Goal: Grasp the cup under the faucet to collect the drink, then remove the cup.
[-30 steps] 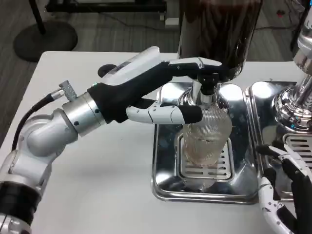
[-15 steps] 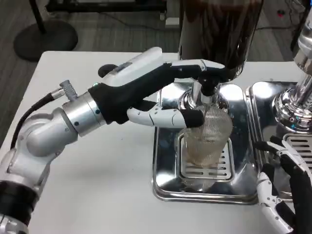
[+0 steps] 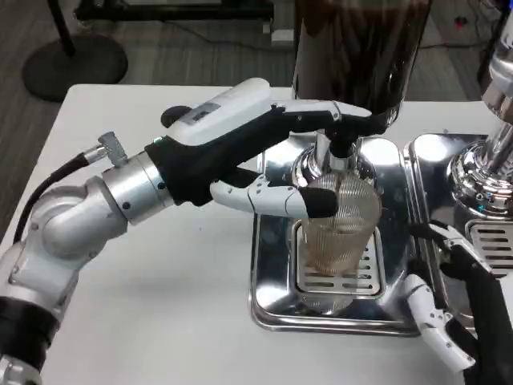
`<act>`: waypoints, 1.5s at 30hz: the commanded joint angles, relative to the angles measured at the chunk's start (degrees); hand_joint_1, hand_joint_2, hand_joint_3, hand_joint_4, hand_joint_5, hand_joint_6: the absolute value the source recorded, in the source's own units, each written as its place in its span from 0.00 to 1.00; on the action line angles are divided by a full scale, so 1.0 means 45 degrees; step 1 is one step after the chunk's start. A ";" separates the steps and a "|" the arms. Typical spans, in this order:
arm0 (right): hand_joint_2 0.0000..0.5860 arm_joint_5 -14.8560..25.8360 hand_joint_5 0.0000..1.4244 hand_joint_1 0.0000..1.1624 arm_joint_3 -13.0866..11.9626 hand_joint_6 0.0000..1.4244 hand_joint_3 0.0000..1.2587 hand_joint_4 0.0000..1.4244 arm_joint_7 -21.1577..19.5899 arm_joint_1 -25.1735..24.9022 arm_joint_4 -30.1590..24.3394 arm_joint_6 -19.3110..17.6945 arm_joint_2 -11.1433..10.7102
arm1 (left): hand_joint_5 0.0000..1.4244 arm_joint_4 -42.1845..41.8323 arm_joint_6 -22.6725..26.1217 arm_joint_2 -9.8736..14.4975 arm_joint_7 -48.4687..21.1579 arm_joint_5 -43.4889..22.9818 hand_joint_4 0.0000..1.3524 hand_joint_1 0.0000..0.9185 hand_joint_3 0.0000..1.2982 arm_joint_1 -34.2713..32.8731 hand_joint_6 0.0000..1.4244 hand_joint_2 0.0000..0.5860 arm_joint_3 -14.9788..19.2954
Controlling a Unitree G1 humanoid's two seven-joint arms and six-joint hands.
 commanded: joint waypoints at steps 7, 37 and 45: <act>0.36 0.0975 0.01 0.38 -0.0080 0.16 0.00 0.00 0.1638 -0.1233 -0.0011 0.0777 -0.0252 | 0.18 0.0014 -0.0167 0.0116 -0.0296 0.0161 0.19 0.00 0.21 0.0321 0.19 0.11 -0.0301; 0.31 0.2546 0.00 0.45 -0.0026 0.12 0.00 0.00 0.2921 -0.3395 0.2490 0.0981 -0.0368 | 0.18 -0.0270 0.0059 0.0145 -0.0286 0.0088 0.20 0.00 0.23 0.0464 0.18 0.14 -0.0236; 0.31 0.2554 0.00 0.45 -0.0001 0.07 0.00 0.00 0.2906 -0.3255 0.2387 0.0927 -0.0387 | 0.18 -0.0332 0.0074 0.0191 -0.0306 0.0053 0.20 0.00 0.23 0.0512 0.18 0.15 -0.0221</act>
